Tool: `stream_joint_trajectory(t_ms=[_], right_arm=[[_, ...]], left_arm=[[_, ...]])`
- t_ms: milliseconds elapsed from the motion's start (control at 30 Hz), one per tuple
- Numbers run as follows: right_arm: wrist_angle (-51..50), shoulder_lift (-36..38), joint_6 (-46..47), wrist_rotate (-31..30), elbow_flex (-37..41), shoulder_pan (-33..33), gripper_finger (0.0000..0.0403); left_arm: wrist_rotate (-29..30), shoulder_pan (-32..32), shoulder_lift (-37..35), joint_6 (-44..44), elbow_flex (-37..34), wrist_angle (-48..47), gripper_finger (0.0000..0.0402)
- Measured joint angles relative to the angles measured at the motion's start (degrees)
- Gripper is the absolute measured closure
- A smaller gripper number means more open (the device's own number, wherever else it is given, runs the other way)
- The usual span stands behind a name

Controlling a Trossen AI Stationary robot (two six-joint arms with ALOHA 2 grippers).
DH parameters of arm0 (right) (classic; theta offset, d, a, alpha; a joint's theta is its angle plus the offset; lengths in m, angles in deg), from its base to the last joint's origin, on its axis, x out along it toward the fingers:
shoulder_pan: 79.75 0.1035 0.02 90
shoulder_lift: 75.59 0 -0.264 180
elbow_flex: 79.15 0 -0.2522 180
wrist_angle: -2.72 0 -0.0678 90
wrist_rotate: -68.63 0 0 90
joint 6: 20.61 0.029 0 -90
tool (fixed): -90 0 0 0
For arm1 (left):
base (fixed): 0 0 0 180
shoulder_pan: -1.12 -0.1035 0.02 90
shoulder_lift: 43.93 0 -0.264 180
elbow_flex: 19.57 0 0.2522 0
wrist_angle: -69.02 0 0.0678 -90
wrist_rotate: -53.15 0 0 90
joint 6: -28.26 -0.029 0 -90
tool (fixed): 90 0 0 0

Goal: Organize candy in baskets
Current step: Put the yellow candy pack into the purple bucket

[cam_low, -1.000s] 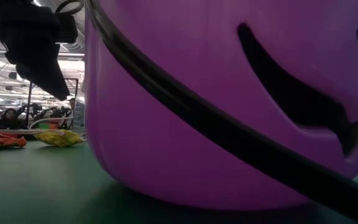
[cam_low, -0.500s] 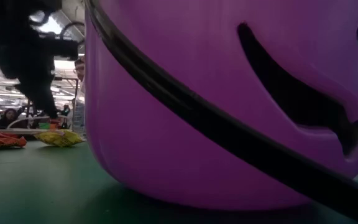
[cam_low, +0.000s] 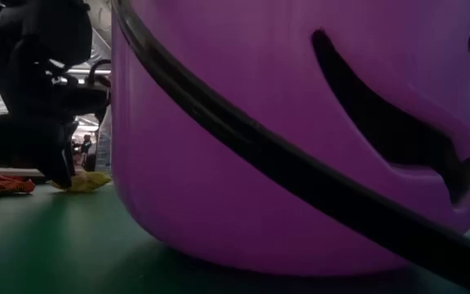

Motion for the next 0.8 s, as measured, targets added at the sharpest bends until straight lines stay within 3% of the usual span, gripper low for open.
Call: stream_joint_trajectory(t_ms=[200, 467, 800], right_arm=[[0.0, 0.0, 0.4, -0.1, 0.0, 0.0, 0.0180], [-0.2, 0.0, 0.4, -0.3, 0.0, 0.0, 0.0180], [-0.9, 0.0, 0.4, -0.3, 0.0, 0.0, 0.0180]], left_arm=[[1.8, 0.1, 2.7, -1.6, 0.0, 0.7, 0.0265], [3.4, 0.1, 2.8, -2.9, 0.2, 1.9, 0.0391], [6.6, 4.6, -4.1, -9.9, 10.5, 1.7, 0.0401]])
